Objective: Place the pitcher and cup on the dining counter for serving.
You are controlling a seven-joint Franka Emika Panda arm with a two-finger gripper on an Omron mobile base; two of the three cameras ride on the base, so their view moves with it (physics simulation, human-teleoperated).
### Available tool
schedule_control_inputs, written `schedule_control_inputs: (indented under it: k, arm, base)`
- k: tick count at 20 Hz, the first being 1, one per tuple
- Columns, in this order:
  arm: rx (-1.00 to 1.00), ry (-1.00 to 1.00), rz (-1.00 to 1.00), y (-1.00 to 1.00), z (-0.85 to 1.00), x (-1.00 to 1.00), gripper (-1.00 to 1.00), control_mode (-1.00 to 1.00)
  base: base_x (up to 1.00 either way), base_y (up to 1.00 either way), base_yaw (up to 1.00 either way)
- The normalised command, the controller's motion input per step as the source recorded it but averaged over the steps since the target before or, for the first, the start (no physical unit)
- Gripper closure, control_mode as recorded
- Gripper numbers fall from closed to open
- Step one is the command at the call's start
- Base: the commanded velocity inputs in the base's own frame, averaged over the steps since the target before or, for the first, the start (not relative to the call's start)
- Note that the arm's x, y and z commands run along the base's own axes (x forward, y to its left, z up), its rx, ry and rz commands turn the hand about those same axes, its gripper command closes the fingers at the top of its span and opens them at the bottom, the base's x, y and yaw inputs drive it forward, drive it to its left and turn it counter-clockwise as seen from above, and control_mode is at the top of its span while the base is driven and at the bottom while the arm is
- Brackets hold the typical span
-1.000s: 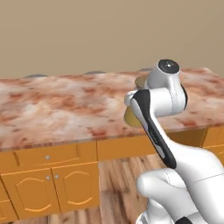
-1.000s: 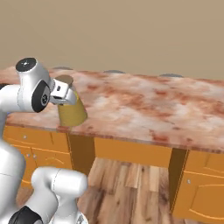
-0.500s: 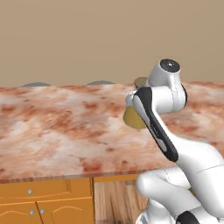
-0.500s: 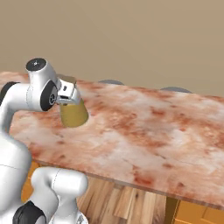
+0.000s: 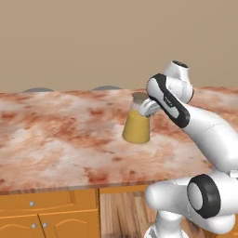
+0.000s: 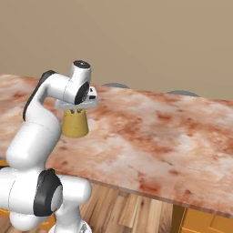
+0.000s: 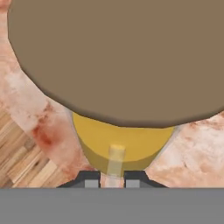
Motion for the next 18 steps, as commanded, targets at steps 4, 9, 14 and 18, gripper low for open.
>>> schedule_control_inputs:
  k: [4, 9, 14, 18]
  arm:
    - [-0.01, 0.11, 0.21, 0.23, -0.08, 0.57, 1.0, -1.0]
    - [-0.01, -0.01, 0.07, 0.28, -0.32, 0.35, 1.0, -1.0]
    - [-0.01, -0.01, 0.05, 0.22, -0.46, 0.84, 1.0, -1.0]
    - [0.0, -0.03, 0.06, 0.06, -0.39, 0.62, 1.0, -1.0]
  base:
    - [0.0, 0.0, 0.0]
    - [0.0, 0.0, 0.0]
    - [0.0, 0.0, 0.0]
    - [0.0, 0.0, 0.0]
